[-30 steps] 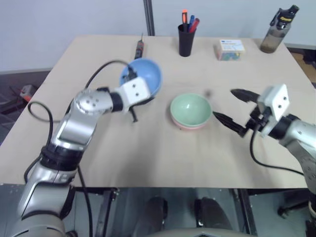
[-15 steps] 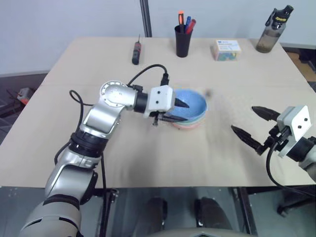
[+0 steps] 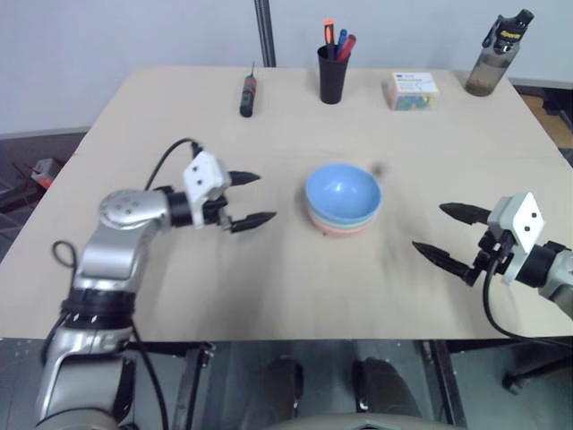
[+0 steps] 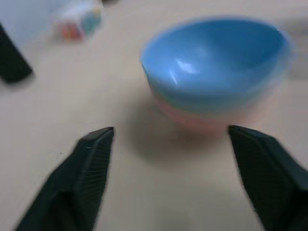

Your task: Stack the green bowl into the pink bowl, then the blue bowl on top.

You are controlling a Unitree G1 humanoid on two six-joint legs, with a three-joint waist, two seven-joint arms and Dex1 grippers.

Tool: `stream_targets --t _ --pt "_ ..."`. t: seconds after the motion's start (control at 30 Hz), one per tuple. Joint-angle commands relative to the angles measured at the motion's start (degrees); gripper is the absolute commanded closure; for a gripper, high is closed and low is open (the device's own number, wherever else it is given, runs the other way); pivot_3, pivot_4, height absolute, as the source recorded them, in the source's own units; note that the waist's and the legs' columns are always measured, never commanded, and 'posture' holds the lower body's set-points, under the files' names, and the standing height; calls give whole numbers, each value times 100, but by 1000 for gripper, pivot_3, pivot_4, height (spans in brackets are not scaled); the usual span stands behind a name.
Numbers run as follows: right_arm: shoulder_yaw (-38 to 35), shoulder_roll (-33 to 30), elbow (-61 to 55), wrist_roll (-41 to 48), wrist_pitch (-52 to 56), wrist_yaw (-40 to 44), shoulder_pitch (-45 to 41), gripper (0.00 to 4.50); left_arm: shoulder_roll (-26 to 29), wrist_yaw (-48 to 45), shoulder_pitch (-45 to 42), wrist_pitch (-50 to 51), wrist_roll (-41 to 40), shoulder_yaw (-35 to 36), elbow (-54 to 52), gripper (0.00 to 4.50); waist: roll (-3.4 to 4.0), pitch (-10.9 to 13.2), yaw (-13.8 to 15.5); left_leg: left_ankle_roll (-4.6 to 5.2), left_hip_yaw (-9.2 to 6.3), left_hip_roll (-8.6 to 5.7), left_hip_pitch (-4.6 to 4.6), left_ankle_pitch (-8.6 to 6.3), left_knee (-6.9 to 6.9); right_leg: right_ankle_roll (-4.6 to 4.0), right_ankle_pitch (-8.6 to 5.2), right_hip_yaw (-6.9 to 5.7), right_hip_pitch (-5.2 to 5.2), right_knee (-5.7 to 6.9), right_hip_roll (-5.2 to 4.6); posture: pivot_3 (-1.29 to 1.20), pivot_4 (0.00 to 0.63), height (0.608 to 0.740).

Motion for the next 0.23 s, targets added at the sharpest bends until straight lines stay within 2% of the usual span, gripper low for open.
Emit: stream_targets --t 0.03,0.13,0.23 --pt "-507 -218 44 236 -41 279 92 0 261 -23 362 322 -411 480 -591 71 0 -1 32 2 -1 -1 1 -1 1 0 0 -2 3 0 -2 0 150 740" --pt "-808 -296 63 234 -63 277 220 0 435 -77 812 711 -802 789 -914 71 1 -1 25 2 0 0 6 -2 -1 0 0 1 3 2 -2 0 150 740" --pt "-928 -283 12 288 60 154 284 0 510 60 987 683 -704 814 -951 71 2 -1 18 2 0 2 7 -2 -1 0 0 2 3 4 -1 0 150 740"
